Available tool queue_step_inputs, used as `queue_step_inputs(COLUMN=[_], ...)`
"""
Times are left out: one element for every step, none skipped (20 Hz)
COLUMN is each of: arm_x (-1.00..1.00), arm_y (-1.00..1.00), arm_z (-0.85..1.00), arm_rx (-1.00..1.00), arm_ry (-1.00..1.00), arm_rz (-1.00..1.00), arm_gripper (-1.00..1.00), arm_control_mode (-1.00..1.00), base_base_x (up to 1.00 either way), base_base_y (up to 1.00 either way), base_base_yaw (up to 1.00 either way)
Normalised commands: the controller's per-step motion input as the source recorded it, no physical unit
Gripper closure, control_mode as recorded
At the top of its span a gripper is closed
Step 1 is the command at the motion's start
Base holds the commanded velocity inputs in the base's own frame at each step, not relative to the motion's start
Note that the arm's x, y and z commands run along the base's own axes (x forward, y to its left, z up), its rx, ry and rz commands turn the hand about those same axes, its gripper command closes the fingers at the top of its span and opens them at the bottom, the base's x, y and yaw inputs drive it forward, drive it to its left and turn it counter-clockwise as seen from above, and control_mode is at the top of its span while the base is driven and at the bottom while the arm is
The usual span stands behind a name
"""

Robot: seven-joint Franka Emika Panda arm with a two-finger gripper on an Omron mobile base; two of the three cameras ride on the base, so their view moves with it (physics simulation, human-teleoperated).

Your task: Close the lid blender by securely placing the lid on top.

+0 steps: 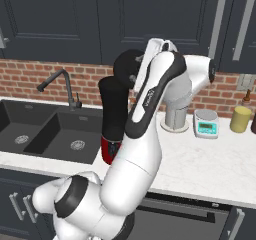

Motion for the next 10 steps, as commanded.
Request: queue_step_inputs(arm_x=[0.32, 0.37, 0.39, 0.41, 0.39, 0.31, 0.24, 0.14, 0.04, 0.00], arm_y=[0.58, 0.61, 0.68, 0.72, 0.69, 0.63, 0.50, 0.19, 0.13, 0.07], arm_z=[0.30, 0.22, 0.16, 0.07, 0.04, 0.00, 0.00, 0.00, 0.00, -0.02], arm_rx=[-0.14, -0.17, -0.20, -0.22, -0.23, -0.23, -0.21, -0.13, -0.04, -0.03], arm_ry=[0.39, 0.43, 0.45, 0.47, 0.46, 0.39, 0.27, 0.00, 0.15, 0.12], arm_rz=[0.00, 0.00, 0.00, 0.00, 0.00, 0.00, 0.00, 0.00, 0.00, 0.00], arm_gripper=[1.00, 1.00, 1.00, 1.00, 1.00, 1.00, 1.00, 1.00, 1.00, 1.00], arm_control_mode=[-1.00, -1.00, -1.00, -1.00, -1.00, -1.00, -1.00, -1.00, -1.00, -1.00], base_base_x=[0.00, 0.00, 0.00, 0.00, 0.00, 0.00, 0.00, 0.00, 0.00, 0.00], base_base_y=[0.00, 0.00, 0.00, 0.00, 0.00, 0.00, 0.00, 0.00, 0.00, 0.00], base_base_yaw=[0.00, 0.00, 0.00, 0.00, 0.00, 0.00, 0.00, 0.00, 0.00, 0.00])
